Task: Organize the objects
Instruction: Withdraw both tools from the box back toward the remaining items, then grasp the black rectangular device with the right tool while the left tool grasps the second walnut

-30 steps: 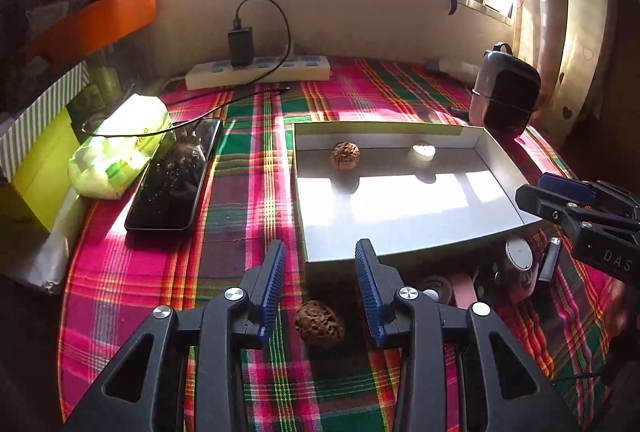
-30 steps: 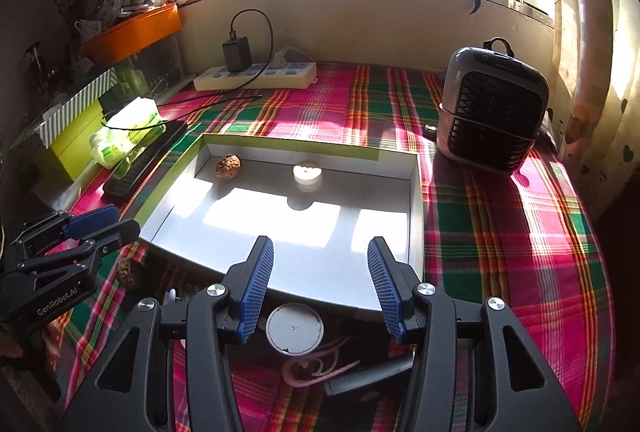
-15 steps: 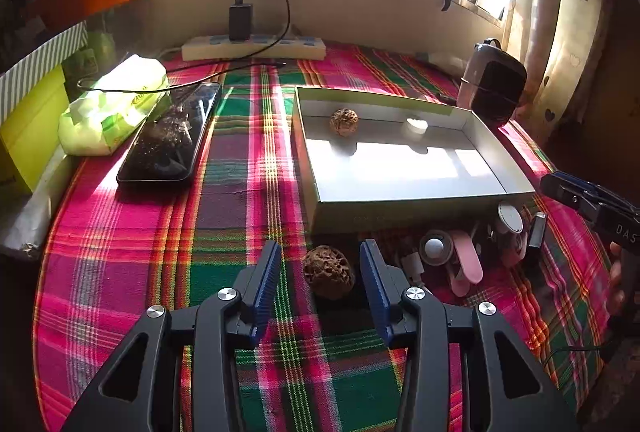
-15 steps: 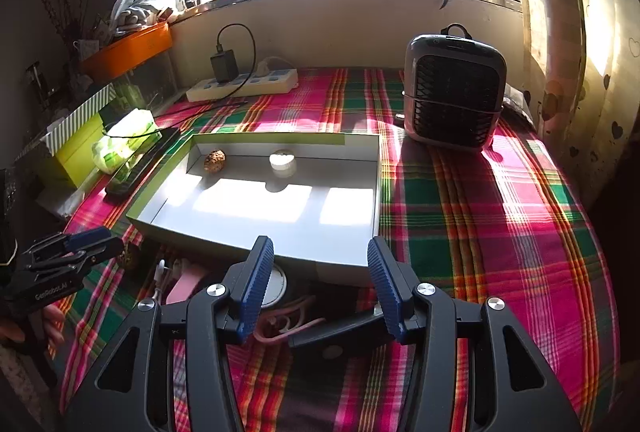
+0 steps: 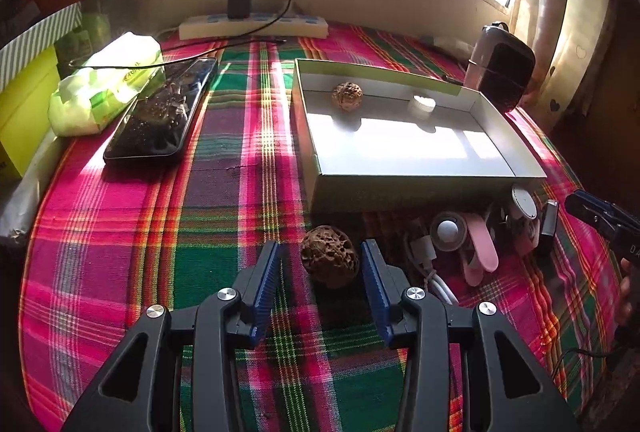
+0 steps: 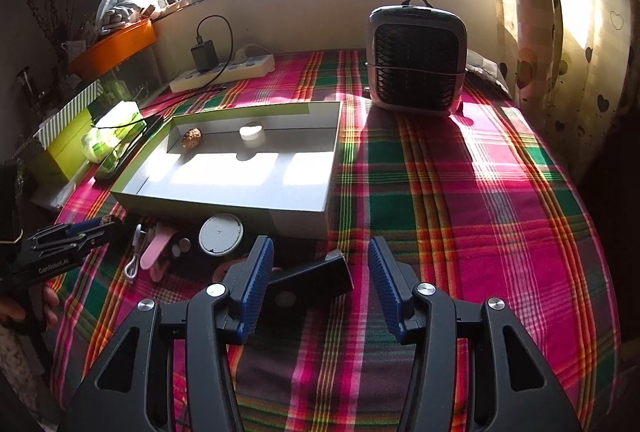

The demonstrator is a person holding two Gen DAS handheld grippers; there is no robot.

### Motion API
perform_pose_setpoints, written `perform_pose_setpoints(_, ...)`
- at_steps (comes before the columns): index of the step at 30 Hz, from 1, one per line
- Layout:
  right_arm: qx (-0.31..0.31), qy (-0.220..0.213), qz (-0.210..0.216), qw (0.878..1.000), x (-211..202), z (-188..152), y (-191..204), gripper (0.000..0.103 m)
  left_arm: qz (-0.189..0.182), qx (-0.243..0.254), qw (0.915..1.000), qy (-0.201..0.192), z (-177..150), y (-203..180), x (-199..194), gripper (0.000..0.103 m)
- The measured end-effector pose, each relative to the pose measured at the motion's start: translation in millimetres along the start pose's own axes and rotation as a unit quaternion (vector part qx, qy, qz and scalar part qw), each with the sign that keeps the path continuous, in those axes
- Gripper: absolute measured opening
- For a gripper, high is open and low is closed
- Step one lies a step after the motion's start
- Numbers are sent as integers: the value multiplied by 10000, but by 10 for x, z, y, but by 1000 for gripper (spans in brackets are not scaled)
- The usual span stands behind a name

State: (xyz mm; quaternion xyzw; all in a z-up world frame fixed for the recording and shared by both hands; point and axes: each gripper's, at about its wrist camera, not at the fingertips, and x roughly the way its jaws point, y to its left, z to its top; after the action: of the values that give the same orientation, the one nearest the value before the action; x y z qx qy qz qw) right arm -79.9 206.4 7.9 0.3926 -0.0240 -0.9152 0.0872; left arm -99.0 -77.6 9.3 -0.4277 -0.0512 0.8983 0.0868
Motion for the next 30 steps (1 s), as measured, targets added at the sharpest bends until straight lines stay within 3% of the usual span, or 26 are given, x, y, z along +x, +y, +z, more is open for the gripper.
perform_pose_setpoints(19, 74, 306, 104, 9995, 201, -59, 113, 51, 99, 55, 9999, -19, 10, -24, 30, 40)
perform_pose_setpoints(30, -7, 400, -95, 9992, 162, -146, 121, 54, 95, 60, 9999, -21, 8, -28, 30, 40)
